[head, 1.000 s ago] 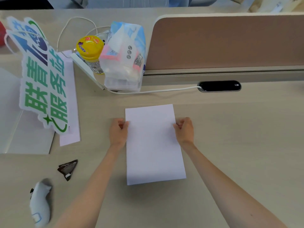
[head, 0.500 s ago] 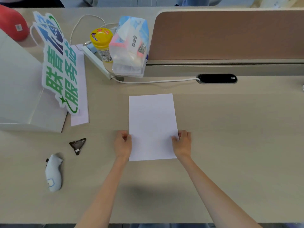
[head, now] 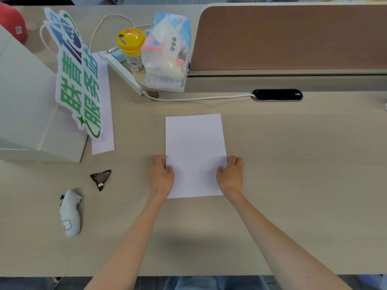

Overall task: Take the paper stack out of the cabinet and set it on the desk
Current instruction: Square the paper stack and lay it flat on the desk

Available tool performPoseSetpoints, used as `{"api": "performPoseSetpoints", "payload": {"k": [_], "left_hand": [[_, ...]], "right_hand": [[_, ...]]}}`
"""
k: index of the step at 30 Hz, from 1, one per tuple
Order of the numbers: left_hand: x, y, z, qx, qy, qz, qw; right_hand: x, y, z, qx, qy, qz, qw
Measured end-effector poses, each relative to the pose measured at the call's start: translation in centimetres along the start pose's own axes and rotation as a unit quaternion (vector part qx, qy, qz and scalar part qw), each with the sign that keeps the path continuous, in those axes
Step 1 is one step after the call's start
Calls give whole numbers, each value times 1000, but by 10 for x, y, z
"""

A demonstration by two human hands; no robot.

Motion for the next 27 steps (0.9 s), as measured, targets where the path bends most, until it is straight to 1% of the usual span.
{"api": "performPoseSetpoints", "payload": {"k": [2, 4, 5, 7, 9, 11, 14, 19, 23, 27], "left_hand": [[3, -16, -3, 38, -26, -70, 997], [4, -35, -9, 66, -27, -151, 986], [9, -43, -16, 93, -18, -197, 976], [15, -54, -28, 165, 4, -285, 944], [23, -56, -44, 216, 36, -338, 915], [28, -50, -57, 251, 62, -345, 902], [30, -38, -70, 281, 78, -327, 899], [33, -26, -77, 316, 65, -340, 883], [32, -24, -79, 319, 58, -343, 882], [30, -26, -76, 319, 57, -341, 882]], "right_hand": [[6, 13, 0, -14, -25, 50, 998], [13, 29, -4, -16, -25, 103, 994], [18, 38, -9, -23, -22, 135, 990], [24, 52, -19, -58, -15, 208, 976], [32, 59, -33, -89, -5, 261, 961], [38, 58, -46, -106, 9, 276, 955], [40, 52, -59, -128, 28, 280, 951], [39, 42, -69, -153, 17, 286, 946], [38, 39, -70, -151, -2, 287, 946], [38, 40, -72, -161, 6, 284, 945]]}}
Point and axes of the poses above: each hand's wrist, its own x-axis towards the middle knuckle, its own z-axis out of the back of the hand, y = z × x, the point moved 6 cm from there along x, towards the middle knuckle, and after that the axes turned 8 degrees about -y, right-handed, at the moved point
